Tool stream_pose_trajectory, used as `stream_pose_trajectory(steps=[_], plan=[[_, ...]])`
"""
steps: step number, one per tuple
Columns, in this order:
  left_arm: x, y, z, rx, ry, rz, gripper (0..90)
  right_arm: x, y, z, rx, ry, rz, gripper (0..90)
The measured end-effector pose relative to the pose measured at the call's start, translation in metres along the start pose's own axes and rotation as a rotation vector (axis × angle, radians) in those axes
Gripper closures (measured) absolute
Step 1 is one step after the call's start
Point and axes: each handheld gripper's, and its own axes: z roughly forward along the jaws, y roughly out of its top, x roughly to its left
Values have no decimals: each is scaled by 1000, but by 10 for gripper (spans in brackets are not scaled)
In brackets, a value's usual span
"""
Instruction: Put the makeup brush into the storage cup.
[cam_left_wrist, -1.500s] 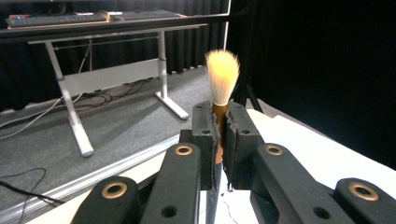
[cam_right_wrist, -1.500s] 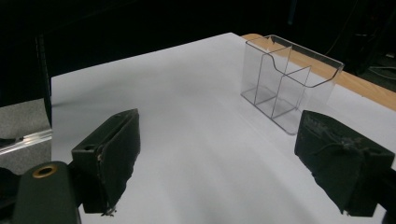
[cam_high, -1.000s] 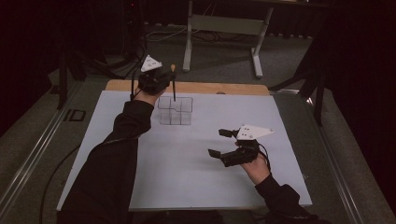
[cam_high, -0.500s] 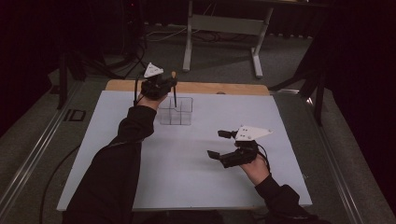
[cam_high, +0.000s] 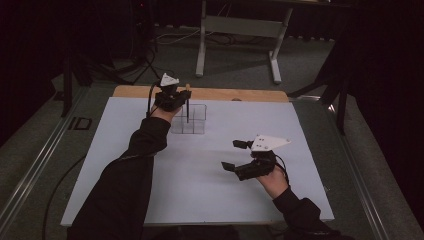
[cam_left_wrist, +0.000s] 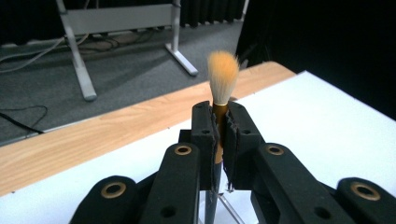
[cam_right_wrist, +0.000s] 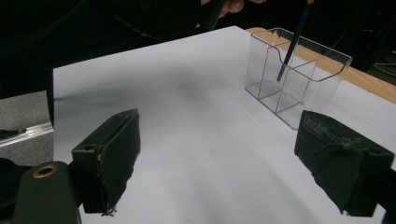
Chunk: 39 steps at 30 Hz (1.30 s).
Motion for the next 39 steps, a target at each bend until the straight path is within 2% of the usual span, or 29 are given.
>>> stream_pose_trajectory(steps=[1,2,4,6,7,9,11,12,13,15,22,23,24,26,28,30,31,33,37,39], plan=[[0,-1,1,11,14,-8,836,0,0,0,-1,0,2,142],[1,-2,3,17,2,-21,835,0,0,0,-1,0,3,142],[0,-3,6,28,7,-22,823,-1,0,-1,-2,-1,7,143],[-1,-3,7,28,-4,-20,625,-1,0,-1,-4,-1,7,142],[-1,-2,6,23,-3,-26,610,-1,0,-1,-3,-2,6,142],[-2,0,4,15,20,-38,482,-2,0,-1,-5,-2,7,142],[0,4,1,17,18,-67,427,-2,0,-1,-4,-3,5,142],[0,7,-1,11,37,-72,370,-2,1,-1,-6,-2,7,142],[0,8,-3,9,36,-71,321,-2,1,-1,-8,-2,8,142],[-1,12,-8,3,47,-67,297,-2,1,-2,-9,-4,6,142],[-5,22,-21,-7,25,-76,161,-2,1,-2,-12,-1,13,142],[-6,23,-23,-11,16,-78,149,-3,1,-2,-14,-1,17,142],[-7,23,-25,-9,-12,-78,148,-3,1,-2,-13,-3,17,142],[-10,23,-29,-19,-45,-53,60,-4,1,-2,-12,-4,18,142],[-13,24,-32,-16,-47,-30,45,-4,1,-2,-9,-9,17,142],[-15,24,-35,-21,-67,-19,7,-4,1,-1,-9,-7,19,142],[-16,24,-37,-29,-71,-16,7,-4,1,-1,-8,-8,18,142],[-17,24,-41,-40,-105,-11,5,-4,1,-1,-9,-8,19,142],[-22,25,-50,-58,-112,10,5,-6,0,-2,-9,-8,31,142],[-23,25,-55,-58,-135,4,5,-6,0,-2,-8,-12,29,142]])
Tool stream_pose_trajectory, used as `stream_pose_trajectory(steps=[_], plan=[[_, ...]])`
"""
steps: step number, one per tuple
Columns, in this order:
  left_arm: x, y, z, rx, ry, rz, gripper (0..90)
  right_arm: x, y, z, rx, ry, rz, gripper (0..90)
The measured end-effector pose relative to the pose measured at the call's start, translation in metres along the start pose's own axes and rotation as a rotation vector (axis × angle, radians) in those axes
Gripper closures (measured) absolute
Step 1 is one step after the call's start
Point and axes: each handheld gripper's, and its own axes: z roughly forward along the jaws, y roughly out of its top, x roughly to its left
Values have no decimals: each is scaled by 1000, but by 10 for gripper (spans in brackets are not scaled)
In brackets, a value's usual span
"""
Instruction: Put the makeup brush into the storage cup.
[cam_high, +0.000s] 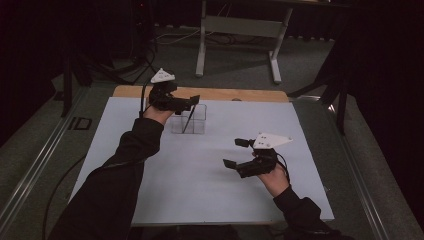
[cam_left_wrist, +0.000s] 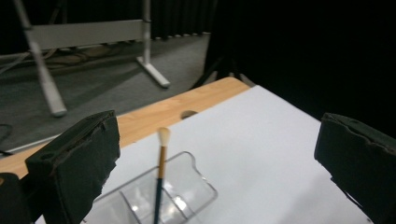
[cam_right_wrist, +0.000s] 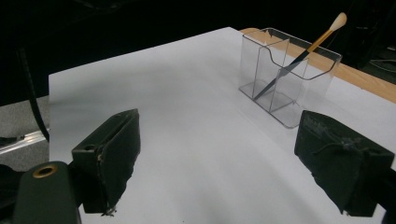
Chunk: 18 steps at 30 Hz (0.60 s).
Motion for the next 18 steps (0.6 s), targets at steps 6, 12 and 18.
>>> stream_pose_trajectory(steps=[6,12,18], plan=[[-8,-2,-13,-8,-20,33,5,-1,0,0,2,-1,5,142],[-15,-11,-26,-6,-47,70,6,-2,0,-1,-3,-7,11,142],[-23,-19,-40,-21,-83,87,5,-2,0,-1,4,-4,8,142]])
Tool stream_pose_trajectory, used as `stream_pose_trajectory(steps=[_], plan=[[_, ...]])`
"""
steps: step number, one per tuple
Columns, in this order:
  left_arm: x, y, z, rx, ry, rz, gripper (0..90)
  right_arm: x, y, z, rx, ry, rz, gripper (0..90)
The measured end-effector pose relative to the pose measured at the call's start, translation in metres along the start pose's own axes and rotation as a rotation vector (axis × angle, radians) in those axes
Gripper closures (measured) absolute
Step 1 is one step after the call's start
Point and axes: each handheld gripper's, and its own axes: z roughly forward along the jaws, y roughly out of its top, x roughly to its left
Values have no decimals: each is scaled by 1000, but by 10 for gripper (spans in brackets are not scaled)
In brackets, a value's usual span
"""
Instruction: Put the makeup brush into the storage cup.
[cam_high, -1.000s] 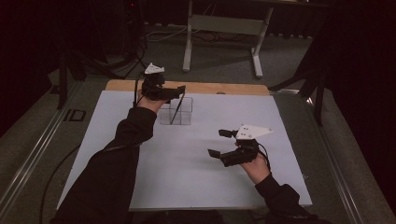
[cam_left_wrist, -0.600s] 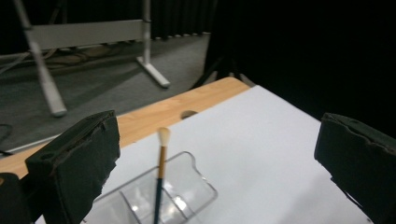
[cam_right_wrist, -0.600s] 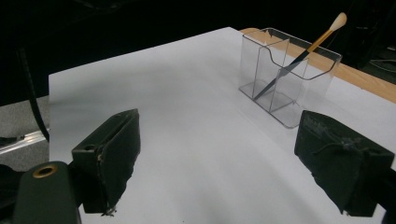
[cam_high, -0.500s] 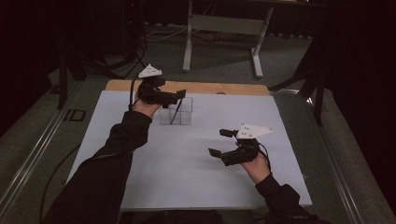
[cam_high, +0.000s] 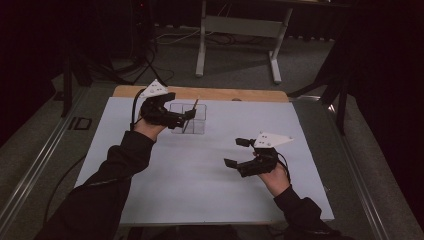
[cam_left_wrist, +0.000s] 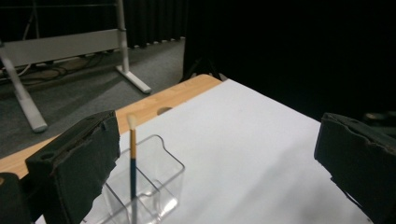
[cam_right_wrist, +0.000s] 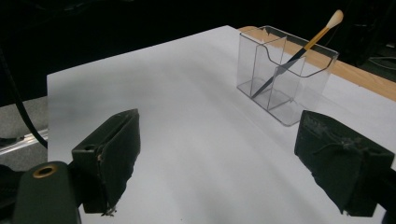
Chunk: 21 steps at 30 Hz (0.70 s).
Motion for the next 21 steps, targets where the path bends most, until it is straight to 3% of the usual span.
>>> stream_pose_trajectory(steps=[7,17,21], plan=[[-12,-10,-13,-12,-51,-1,5,0,0,0,2,0,1,142],[-26,-23,-30,-19,-86,26,5,0,1,0,-4,-3,0,142],[-30,-31,-34,-26,-107,16,5,0,1,0,-3,-4,0,142]])
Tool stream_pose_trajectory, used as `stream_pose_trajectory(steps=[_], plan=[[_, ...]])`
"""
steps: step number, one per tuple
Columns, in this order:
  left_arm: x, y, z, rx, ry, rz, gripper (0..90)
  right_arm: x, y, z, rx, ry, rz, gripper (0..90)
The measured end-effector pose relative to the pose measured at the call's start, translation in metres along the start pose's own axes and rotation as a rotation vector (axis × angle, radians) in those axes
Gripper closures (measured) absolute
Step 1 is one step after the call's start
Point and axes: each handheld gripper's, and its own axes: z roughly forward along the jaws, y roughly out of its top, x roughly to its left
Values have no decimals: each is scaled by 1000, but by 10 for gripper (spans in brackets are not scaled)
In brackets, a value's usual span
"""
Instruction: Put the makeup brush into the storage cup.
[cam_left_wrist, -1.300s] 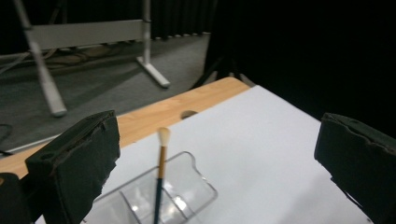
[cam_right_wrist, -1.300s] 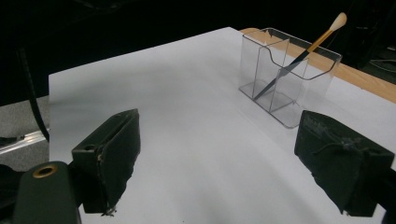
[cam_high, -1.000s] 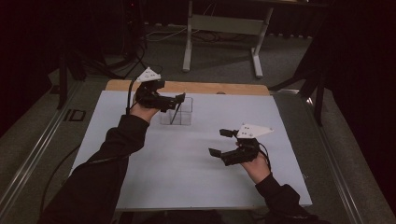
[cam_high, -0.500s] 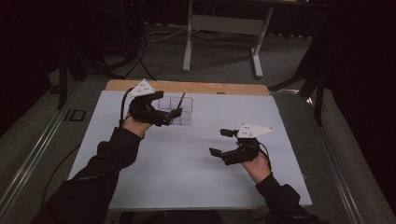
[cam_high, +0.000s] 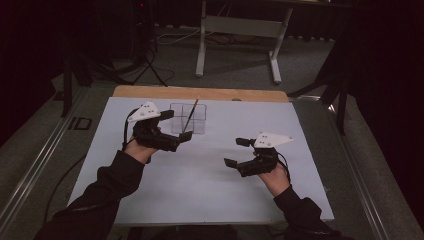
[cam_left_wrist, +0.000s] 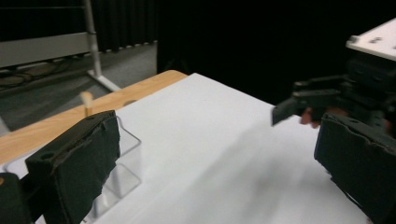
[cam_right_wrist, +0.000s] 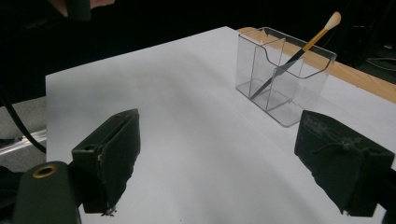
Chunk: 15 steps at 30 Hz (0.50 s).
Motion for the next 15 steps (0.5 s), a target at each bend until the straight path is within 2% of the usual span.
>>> stream_pose_trajectory(steps=[7,15], plan=[[-7,-18,-6,6,-4,25,5,0,0,0,0,0,-1,142],[-10,-38,-13,5,-8,31,6,1,0,0,-3,-5,-4,141]])
